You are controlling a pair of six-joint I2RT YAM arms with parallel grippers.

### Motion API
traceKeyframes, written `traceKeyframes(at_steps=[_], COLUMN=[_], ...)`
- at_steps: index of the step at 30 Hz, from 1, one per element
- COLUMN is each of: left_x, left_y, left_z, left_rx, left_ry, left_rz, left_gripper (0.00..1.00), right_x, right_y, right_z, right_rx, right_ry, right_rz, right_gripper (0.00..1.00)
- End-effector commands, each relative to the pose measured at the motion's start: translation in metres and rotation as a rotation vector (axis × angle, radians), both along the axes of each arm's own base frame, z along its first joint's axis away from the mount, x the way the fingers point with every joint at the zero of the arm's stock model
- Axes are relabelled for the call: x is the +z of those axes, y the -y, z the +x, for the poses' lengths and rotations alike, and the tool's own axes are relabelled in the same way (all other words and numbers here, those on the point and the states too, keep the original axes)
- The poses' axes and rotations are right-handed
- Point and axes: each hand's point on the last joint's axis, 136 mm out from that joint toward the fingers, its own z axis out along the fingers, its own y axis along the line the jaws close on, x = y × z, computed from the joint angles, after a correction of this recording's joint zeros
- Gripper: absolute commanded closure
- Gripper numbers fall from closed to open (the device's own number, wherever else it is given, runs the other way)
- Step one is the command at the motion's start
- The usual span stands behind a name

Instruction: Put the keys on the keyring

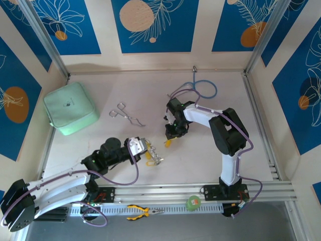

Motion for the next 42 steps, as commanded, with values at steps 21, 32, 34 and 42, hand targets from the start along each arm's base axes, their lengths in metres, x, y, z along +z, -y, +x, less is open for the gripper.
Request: traceKeyframes(at_steps=[21,32,34,42], left_x=[0.012,0.016,0.017,0.017], left_y=[0.002,0.005,0.006,0.007], left_z=[-0.002,-0.005,-0.007,-0.007], left_rx=[-0.008,-0.009,-0.024,-0.028], left_ry=[0.033,-0.013,-0.018,-0.011], left_rz=[-0.026,-0.092,-0.101,-0.111], left_gripper=[1.0,1.0,1.0,1.0], right_x=[0.092,0.165,0.166,0.164], right_y=[-0.026,-0.052,-0.053,-0.066], right_z=[-0.006,-0.085,-0.094,-0.119], right_rx=[0.158,0.596,0.636,0.726], right_ry=[0.313,0.598,0.575,0.5], right_rz=[0.213,0.666,0.686,0.736], right_gripper=[1.0,1.0,1.0,1.0])
